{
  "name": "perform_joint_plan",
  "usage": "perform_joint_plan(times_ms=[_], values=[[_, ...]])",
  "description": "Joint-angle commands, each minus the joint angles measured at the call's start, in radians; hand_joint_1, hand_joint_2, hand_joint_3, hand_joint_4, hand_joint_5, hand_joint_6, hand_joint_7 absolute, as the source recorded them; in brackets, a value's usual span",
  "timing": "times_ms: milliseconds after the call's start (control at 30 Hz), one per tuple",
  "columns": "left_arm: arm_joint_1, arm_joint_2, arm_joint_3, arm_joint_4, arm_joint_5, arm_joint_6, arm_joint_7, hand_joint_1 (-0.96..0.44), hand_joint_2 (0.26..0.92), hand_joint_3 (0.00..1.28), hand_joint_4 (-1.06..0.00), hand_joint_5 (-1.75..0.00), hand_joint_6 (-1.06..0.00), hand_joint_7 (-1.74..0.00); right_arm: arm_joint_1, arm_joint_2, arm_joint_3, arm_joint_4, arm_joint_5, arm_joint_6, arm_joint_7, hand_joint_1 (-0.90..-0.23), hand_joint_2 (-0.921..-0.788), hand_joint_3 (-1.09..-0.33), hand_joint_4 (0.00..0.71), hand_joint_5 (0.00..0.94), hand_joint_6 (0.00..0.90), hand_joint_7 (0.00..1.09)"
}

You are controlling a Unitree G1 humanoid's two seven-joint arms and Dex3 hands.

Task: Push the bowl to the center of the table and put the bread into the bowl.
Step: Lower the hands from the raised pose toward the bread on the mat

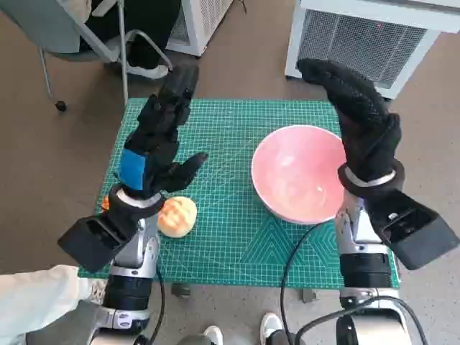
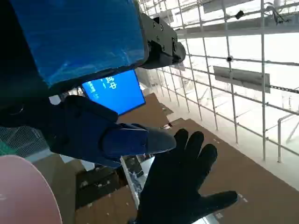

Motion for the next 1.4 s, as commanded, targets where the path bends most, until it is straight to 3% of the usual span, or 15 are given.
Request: perform_joint_plan(times_ms=[33, 667, 867, 1000, 1167, 1400], values=[[-0.019, 0.002, 0.001, 0.004, -0.005, 0.001, 0.001, -0.54, 0.921, 0.28, -0.15, -0.01, -0.32, -0.01, 0.026, -0.002, -0.001, 0.007, 0.0, 0.002, 0.007, -0.537, -0.921, -0.782, 0.223, 0.013, -0.001, 0.59], [-0.015, -0.002, -0.004, -0.008, -0.008, 0.0, -0.004, -0.52, 0.921, 0.27, -0.16, 0.0, -0.31, 0.0, 0.038, -0.012, -0.009, 0.006, -0.011, -0.001, 0.0, -0.53, -0.921, -0.796, 0.218, 0.01, -0.001, 0.59], [-0.014, 0.001, -0.002, -0.007, -0.009, -0.002, -0.005, -0.51, 0.921, 0.27, -0.16, 0.0, -0.32, -0.01, 0.061, -0.04, -0.031, -0.027, 0.017, 0.021, 0.005, -0.529, -0.921, -0.837, 0.202, 0.003, -0.001, 0.56], [-0.014, 0.003, 0.002, -0.005, -0.013, -0.002, -0.006, -0.51, 0.921, 0.27, -0.17, -0.01, -0.32, -0.01, 0.08, -0.067, -0.061, -0.018, 0.016, 0.02, -0.013, -0.529, -0.921, -0.859, 0.191, 0.001, -0.001, 0.53], [-0.013, 0.005, 0.007, 0.001, -0.023, -0.001, -0.012, -0.5, 0.921, 0.25, -0.18, -0.01, -0.32, -0.01, 0.095, -0.104, -0.124, 0.073, -0.028, -0.015, -0.084, -0.499, -0.921, -0.862, 0.193, 0.003, -0.001, 0.53], [-0.013, 0.001, 0.011, 0.003, -0.028, 0.003, -0.01, -0.49, 0.921, 0.23, -0.19, -0.01, -0.34, -0.01, 0.094, -0.155, -0.191, 0.269, -0.094, -0.053, -0.206, -0.511, -0.921, -0.829, 0.203, 0.009, -0.001, 0.53]])
